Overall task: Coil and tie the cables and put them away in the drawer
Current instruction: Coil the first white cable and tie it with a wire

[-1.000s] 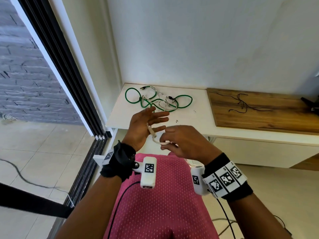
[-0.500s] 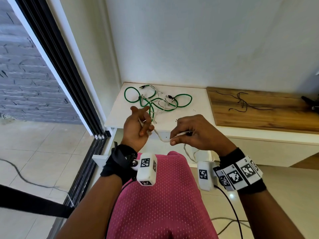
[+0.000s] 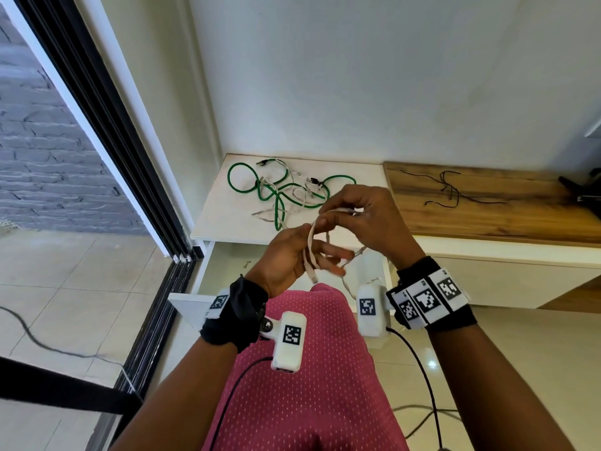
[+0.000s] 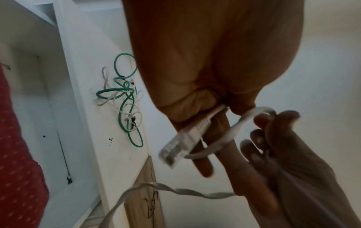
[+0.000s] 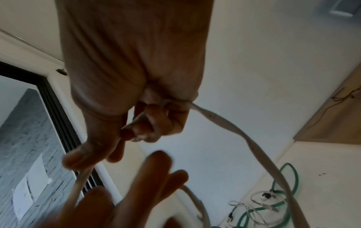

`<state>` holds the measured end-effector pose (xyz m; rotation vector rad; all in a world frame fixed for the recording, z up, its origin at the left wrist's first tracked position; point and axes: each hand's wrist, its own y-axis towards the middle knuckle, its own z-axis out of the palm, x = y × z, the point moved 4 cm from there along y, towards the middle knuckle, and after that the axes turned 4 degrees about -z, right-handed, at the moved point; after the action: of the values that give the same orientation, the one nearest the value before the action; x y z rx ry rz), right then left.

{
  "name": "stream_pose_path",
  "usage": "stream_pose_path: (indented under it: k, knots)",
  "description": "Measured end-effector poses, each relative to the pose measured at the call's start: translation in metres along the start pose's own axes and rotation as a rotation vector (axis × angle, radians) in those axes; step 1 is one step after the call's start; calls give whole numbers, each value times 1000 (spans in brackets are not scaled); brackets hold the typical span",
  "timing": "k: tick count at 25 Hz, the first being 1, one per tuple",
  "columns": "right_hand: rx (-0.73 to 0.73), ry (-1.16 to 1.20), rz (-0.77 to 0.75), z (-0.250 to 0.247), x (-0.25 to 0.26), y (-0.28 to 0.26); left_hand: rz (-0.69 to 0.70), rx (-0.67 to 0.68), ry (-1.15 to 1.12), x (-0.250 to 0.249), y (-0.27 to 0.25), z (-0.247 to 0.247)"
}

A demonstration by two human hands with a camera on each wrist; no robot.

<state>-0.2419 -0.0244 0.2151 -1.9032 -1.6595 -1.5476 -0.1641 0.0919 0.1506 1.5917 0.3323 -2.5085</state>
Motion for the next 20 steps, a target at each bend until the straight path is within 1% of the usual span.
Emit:
stream_pose_path:
  k: [2,3,5,6,8,10,12,14,15,16,17,18,19,20]
  knots:
    - [-96,40,67,-6,-10,7,-36,23,36,4,-1,-1]
    - [-111,40,79,-8,-15,10,-29,27,7,4,-1,-2]
    - [-82,-1,92,-9,-25,13,-9,69,-88,1,0,-5]
    - [-37,2,122,-9,-32,12,-5,114,-143,-2,0,-6]
    - [117,103,237,-6,-48,3,9,189,-236,-9,-2,-10]
    - [285,193,344,-6,-66,-12,61,207,-337,-19,-3,-16]
    - [349,219,419,-11,-81,-28,125,147,-427,-30,-2,-25]
    - [337,255,521,-13,-93,-39,169,32,-452,-41,0,-34]
    - [339,224,569,-12,-97,-41,178,-7,-447,-45,1,-36]
    - [355,106,582,-11,-99,-42,180,-32,-433,-48,3,-37]
    - [359,-100,544,-12,-100,-37,183,-56,-414,-50,4,-38]
    - [334,-309,458,-13,-100,-29,189,-78,-397,-51,5,-38]
    - [274,-481,355,-15,-97,-19,197,-98,-388,-51,6,-38]
    - [223,-604,280,-18,-92,-7,206,-114,-386,-50,7,-38]
